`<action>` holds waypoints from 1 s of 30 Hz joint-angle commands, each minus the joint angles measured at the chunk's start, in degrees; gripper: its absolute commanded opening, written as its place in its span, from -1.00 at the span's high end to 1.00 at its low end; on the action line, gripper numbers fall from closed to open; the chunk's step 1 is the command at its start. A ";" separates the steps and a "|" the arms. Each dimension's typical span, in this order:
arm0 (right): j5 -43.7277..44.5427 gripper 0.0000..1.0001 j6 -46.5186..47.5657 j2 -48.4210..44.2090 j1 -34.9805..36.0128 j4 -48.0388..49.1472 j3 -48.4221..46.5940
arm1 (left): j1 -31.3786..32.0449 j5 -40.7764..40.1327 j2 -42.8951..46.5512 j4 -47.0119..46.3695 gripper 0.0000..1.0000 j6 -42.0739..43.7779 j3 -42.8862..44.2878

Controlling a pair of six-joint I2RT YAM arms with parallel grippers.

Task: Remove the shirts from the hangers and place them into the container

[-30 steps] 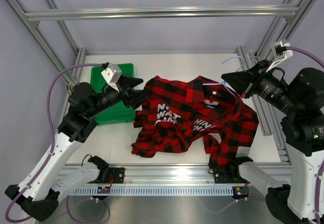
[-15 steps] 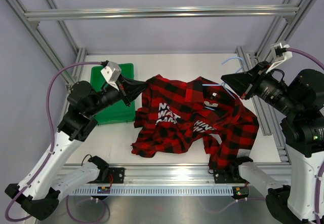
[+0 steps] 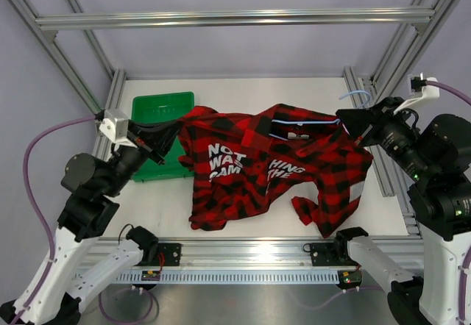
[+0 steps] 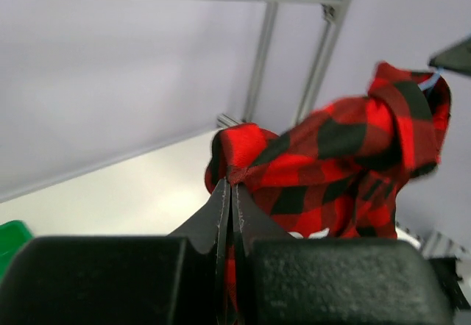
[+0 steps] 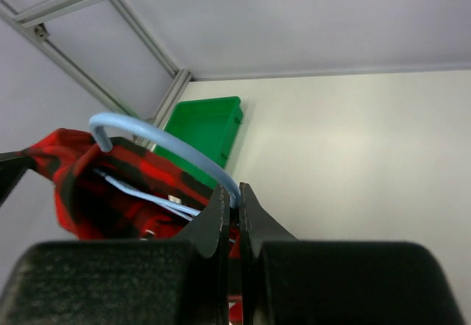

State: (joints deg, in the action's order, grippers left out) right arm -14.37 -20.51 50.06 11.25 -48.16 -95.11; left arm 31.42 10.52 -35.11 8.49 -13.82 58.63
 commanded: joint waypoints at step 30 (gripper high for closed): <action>17.35 1.00 8.64 -14.20 0.00 -11.96 2.03 | -1.01 -40.67 -27.55 9.45 1.00 6.53 22.76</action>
State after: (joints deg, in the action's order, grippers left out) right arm -10.04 -18.63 37.52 11.73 -54.81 -90.00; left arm 33.98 -8.21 -62.43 18.92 -12.88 77.80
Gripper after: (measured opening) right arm 0.053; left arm 0.012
